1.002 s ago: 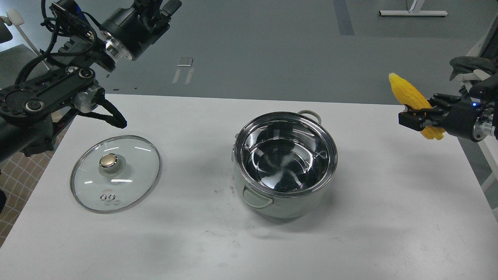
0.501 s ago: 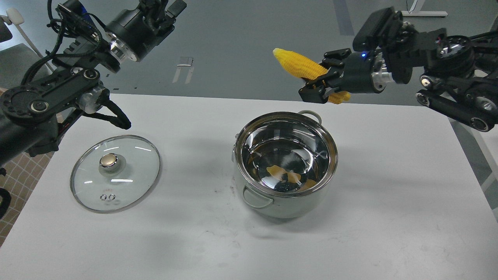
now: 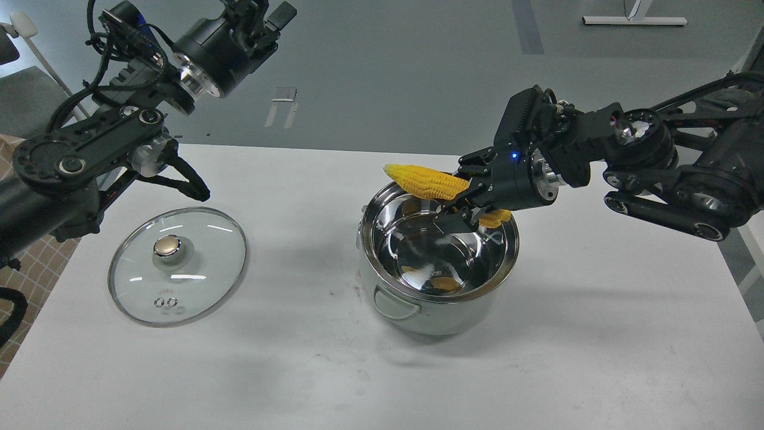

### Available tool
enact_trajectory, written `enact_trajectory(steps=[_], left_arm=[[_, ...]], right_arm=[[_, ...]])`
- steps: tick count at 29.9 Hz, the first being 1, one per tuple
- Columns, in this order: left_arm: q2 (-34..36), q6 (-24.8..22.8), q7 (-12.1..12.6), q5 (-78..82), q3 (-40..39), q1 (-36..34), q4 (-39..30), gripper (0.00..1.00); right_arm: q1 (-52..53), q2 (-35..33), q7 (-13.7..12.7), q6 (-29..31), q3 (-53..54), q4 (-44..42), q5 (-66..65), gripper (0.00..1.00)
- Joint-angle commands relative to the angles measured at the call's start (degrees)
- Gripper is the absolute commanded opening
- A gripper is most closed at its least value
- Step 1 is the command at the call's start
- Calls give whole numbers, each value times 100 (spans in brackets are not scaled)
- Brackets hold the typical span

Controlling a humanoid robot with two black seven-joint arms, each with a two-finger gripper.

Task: Open pot and put corn in
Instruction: 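Carry the corn over the open pot and lower it inside, then open the right gripper to release the corn into the pot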

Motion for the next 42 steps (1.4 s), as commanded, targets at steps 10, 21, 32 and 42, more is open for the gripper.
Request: enact_trajectory(steps=[10, 21, 32, 42], left_arm=[[-38, 0, 0, 0, -1, 0, -4, 96], [-38, 0, 0, -9, -10, 17, 5, 96], [-38, 0, 0, 0, -19, 26, -4, 96], [-38, 0, 0, 0, -19, 35, 5, 96]], right_arm=[[-277, 621, 0, 0, -173, -500, 14, 0], [-304, 815, 0, 9, -419, -624, 5, 0], [-427, 859, 0, 9, -604, -729, 5, 0], [-506, 1026, 0, -18, -595, -817, 14, 27]])
